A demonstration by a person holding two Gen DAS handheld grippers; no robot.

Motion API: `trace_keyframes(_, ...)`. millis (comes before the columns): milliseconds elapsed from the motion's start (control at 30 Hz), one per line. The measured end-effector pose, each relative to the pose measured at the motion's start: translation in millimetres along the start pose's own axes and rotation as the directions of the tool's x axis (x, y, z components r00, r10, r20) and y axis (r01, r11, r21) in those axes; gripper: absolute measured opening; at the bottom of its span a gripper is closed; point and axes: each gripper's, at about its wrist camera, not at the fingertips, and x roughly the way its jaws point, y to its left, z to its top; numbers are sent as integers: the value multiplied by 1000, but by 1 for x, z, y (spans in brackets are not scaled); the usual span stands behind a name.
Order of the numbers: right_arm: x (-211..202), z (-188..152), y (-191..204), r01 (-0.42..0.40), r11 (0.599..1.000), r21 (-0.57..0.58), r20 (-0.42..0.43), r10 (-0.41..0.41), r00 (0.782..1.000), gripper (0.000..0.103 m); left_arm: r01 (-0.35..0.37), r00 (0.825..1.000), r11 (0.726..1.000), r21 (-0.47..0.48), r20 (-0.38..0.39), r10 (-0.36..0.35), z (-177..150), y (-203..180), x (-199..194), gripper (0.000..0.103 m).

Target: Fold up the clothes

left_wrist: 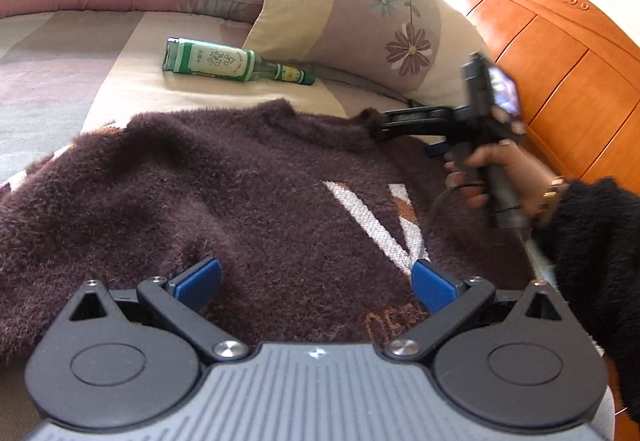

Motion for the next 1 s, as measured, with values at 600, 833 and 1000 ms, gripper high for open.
trace_keyframes(600,-37,-98,-65,-47,999,-21,185,50,982,103,-94,995,982,162,-9,96,-25,-45,50,101)
trace_keyframes(833,-34,-84,-62,-5,1000,3,124,4,992,103,-80,996,984,157,-15,83,-29,-43,61,102)
trace_keyframes(1000,-82,-128,-63,-120,992,47,91,115,989,103,-56,998,988,145,-17,59,-29,-44,59,102)
